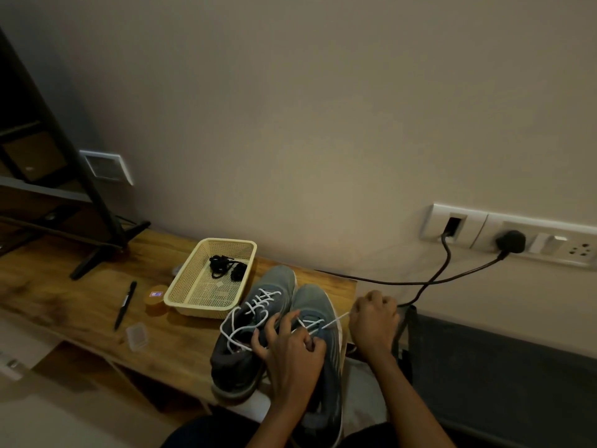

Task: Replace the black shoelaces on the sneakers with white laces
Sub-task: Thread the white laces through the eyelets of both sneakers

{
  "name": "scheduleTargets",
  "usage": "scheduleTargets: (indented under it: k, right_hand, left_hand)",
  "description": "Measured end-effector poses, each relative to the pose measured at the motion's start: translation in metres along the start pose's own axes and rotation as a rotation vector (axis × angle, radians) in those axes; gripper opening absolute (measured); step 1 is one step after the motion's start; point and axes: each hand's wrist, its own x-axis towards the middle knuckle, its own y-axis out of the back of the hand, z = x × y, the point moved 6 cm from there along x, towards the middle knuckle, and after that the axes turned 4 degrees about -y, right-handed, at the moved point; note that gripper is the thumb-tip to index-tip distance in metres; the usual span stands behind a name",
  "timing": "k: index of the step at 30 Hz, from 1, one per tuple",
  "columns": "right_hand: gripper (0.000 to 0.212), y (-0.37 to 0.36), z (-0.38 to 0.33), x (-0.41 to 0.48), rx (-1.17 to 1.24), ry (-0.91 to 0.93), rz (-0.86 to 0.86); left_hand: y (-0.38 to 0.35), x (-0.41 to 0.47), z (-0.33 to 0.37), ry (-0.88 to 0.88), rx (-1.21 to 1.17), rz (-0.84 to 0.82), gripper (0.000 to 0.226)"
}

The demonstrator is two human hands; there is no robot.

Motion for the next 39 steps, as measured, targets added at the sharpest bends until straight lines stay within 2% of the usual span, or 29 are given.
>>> scheduleTargets:
  k: [3, 9, 13, 15, 20, 24, 28, 31, 33, 36, 39]
  right_hand:
    - [0.021, -0.002, 0.011, 0.002, 0.036, -0.089, -0.057]
    - [0.017, -0.012, -0.019, -0.010, 0.109, 0.222, -0.230]
    - [0.015, -0.011, -0.028, -0.012, 0.087, 0.262, -0.206]
    - [0.014, -0.009, -0.025, -0.010, 0.090, 0.240, -0.164]
    - [0.015, -0.009, -0.019, -0.007, 0.097, 0.142, -0.126]
    - [0.014, -0.005, -0.006, -0.001, 0.107, -0.008, -0.049]
    - [0.015, -0.004, 0.005, 0.002, 0.096, -0.102, -0.038]
    - [0.019, -0.010, -0.002, 0.000, 0.094, 0.016, -0.139]
    - [0.021, -0.012, -0.011, -0.003, 0.116, 0.138, -0.192]
    - [0.014, -0.015, -0.021, -0.008, 0.136, 0.221, -0.242]
    - [0.014, -0.017, -0.024, -0.008, 0.115, 0.253, -0.206]
  left_hand:
    - [0.000, 0.000, 0.000, -0.015, 0.000, 0.001, 0.028]
    - [0.003, 0.000, 0.004, -0.071, 0.054, 0.018, 0.014]
    - [0.002, 0.000, 0.001, -0.051, 0.046, 0.004, 0.022]
    - [0.002, -0.001, 0.002, -0.039, 0.045, -0.018, 0.029]
    - [0.002, 0.000, 0.003, -0.041, 0.054, -0.038, 0.029]
    - [0.003, -0.001, 0.001, -0.010, 0.027, -0.026, 0.042]
    - [0.003, -0.002, 0.001, -0.005, -0.030, -0.025, 0.033]
    - [0.008, -0.002, 0.005, -0.087, 0.019, 0.024, 0.015]
    - [0.011, -0.001, 0.009, -0.117, 0.059, 0.028, 0.024]
    - [0.007, -0.001, 0.009, -0.121, 0.135, -0.011, 0.037]
    - [0.001, -0.003, 0.004, -0.103, 0.169, -0.040, 0.033]
